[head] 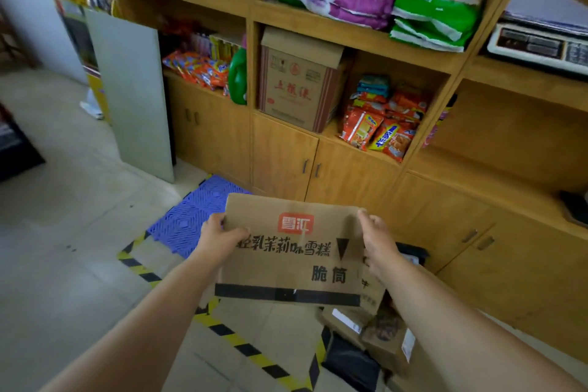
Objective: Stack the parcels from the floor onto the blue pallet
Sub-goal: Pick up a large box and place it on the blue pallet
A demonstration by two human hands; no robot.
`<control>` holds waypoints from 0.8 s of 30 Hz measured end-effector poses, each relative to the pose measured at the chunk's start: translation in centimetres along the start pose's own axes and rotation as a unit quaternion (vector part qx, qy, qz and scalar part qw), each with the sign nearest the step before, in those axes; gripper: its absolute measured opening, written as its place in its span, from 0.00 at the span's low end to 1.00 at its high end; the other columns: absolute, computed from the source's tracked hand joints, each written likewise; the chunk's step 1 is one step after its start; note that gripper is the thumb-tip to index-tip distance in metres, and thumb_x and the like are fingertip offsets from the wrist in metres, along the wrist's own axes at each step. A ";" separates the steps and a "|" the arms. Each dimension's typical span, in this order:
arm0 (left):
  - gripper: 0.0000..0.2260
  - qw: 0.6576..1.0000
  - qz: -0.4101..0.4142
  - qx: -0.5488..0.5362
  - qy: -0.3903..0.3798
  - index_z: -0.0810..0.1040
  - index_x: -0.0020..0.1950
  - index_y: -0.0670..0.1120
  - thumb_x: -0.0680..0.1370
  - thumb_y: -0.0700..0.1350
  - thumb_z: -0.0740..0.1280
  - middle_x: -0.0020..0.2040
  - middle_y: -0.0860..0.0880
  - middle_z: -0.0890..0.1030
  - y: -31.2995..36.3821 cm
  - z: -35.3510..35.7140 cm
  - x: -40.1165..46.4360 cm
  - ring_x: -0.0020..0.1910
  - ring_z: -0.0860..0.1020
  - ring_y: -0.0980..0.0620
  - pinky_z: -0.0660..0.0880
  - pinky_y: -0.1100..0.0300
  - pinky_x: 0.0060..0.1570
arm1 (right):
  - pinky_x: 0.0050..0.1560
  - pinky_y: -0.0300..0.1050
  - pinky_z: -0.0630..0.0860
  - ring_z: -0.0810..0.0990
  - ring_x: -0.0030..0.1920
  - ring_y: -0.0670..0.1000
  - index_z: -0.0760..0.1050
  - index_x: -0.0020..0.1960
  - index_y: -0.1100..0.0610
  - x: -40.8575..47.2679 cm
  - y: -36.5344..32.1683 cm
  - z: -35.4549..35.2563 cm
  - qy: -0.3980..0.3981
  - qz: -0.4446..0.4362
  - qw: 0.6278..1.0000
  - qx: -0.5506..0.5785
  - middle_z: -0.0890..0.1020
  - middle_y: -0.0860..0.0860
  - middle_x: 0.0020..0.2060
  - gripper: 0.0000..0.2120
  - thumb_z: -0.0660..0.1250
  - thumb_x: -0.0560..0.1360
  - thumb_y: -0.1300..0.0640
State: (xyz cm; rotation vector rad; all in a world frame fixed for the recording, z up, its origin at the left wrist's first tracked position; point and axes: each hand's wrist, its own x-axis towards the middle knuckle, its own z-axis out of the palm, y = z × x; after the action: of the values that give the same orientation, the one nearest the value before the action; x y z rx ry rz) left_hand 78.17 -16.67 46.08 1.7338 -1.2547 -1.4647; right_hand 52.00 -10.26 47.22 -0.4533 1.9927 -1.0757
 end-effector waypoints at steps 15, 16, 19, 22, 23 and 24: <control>0.16 0.999 0.020 -0.044 -0.022 0.75 0.60 0.49 0.76 0.38 0.58 0.53 0.43 0.79 5.1 -0.6 0.6 0.48 0.76 0.45 0.71 0.56 0.41 | 0.56 0.50 0.74 0.70 0.64 0.58 0.56 0.76 0.53 2.3 -3.7 -2.0 -0.048 -0.021 0.998 0.033 0.67 0.57 0.70 0.36 0.67 0.74 0.68; 0.17 0.998 0.029 -0.038 -0.027 0.75 0.59 0.50 0.75 0.36 0.57 0.56 0.42 0.77 5.5 -0.2 0.7 0.50 0.75 0.44 0.71 0.56 0.43 | 0.51 0.47 0.74 0.71 0.63 0.57 0.55 0.77 0.52 2.7 -3.9 -2.6 -0.063 -0.026 0.997 0.036 0.67 0.58 0.70 0.38 0.66 0.73 0.71; 0.20 0.998 0.049 -0.048 -0.008 0.70 0.57 0.52 0.73 0.30 0.57 0.59 0.45 0.72 6.7 1.1 0.4 0.53 0.73 0.45 0.71 0.53 0.47 | 0.53 0.48 0.76 0.74 0.59 0.57 0.58 0.76 0.52 3.9 -4.4 -4.3 -0.101 -0.039 0.993 0.057 0.72 0.59 0.64 0.42 0.65 0.68 0.79; 0.23 0.993 0.086 -0.072 0.026 0.68 0.56 0.51 0.71 0.27 0.56 0.59 0.45 0.73 7.6 2.1 0.4 0.54 0.75 0.41 0.74 0.46 0.48 | 0.44 0.45 0.74 0.76 0.48 0.56 0.65 0.72 0.54 4.7 -4.8 -5.1 -0.103 -0.043 0.989 0.091 0.77 0.57 0.49 0.38 0.61 0.68 0.81; 0.23 0.991 0.102 -0.082 0.034 0.68 0.54 0.52 0.70 0.26 0.56 0.59 0.44 0.74 7.9 2.4 0.4 0.55 0.75 0.41 0.74 0.47 0.45 | 0.42 0.45 0.72 0.75 0.45 0.55 0.69 0.68 0.54 5.0 -4.9 -5.3 -0.100 -0.043 0.987 0.114 0.77 0.58 0.47 0.32 0.60 0.70 0.80; 0.24 0.989 0.116 -0.086 0.040 0.69 0.53 0.52 0.69 0.25 0.56 0.59 0.44 0.74 8.2 2.7 0.2 0.55 0.75 0.42 0.74 0.48 0.43 | 0.41 0.46 0.71 0.75 0.43 0.54 0.72 0.61 0.55 5.2 -5.0 -5.5 -0.103 -0.043 0.984 0.138 0.78 0.59 0.47 0.24 0.61 0.72 0.77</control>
State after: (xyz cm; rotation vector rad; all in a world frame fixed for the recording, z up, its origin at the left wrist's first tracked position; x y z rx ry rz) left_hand 73.11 -19.89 52.31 1.4670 -1.2061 -1.3135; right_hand 44.17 -13.44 50.54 -0.4833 1.6277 -1.2832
